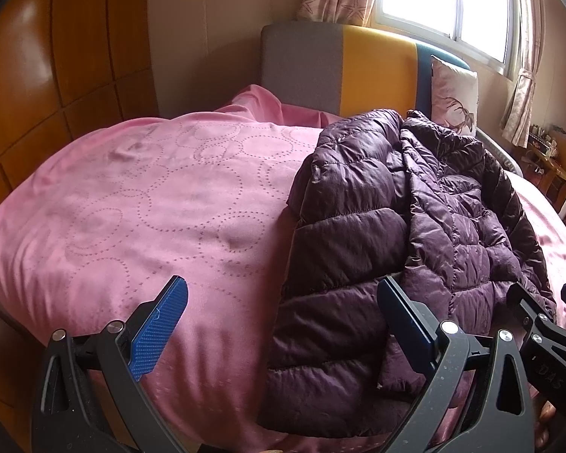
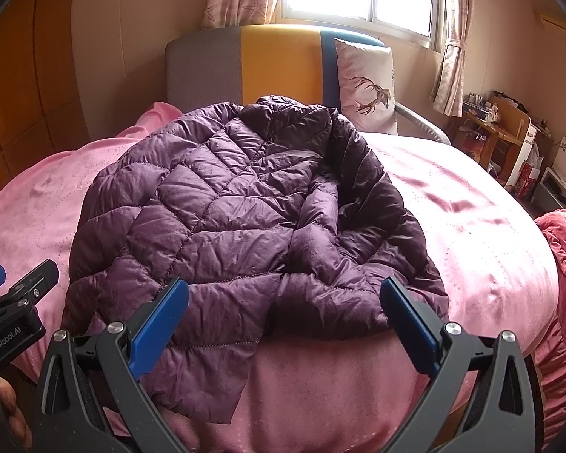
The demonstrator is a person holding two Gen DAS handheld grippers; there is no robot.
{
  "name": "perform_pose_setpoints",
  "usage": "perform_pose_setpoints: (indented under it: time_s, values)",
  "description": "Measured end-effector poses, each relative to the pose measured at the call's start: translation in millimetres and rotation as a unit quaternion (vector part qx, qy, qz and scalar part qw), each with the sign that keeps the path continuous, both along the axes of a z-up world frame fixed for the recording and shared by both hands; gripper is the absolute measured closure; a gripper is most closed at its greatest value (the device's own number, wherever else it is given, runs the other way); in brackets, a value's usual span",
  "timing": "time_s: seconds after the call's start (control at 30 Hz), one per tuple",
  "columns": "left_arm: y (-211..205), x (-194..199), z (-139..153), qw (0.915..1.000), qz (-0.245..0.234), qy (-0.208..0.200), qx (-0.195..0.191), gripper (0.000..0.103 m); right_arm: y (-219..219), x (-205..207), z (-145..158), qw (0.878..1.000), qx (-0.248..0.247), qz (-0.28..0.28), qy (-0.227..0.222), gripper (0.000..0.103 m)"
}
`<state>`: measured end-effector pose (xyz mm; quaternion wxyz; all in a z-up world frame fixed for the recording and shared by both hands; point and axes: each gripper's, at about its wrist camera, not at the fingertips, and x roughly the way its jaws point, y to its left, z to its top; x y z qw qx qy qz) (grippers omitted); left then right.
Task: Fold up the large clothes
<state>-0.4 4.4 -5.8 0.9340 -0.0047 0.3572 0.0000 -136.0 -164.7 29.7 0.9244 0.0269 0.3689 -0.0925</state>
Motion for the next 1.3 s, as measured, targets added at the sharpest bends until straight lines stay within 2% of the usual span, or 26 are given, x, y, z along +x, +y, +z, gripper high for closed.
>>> perform_pose_setpoints:
  time_s: [0.37, 0.73, 1.3]
  values:
    - [1.3, -1.8, 1.5, 1.0000, -0.001, -0.001, -0.002, 0.004, 1.1, -4.0, -0.7, 1.000, 0.009, 0.006, 0.001, 0.002]
    - [6.7, -1.9, 1.4, 1.0000, 0.006, -0.001, -0.002, 0.004, 10.5, -7.6, 1.0, 0.999, 0.023, 0.038, -0.003, 0.002]
    - [11.0, -3.1, -0.7, 1.0000, 0.009, 0.001, 0.000, 0.004, 11.5, -9.1, 3.1, 0.999, 0.029, 0.044, -0.008, 0.002]
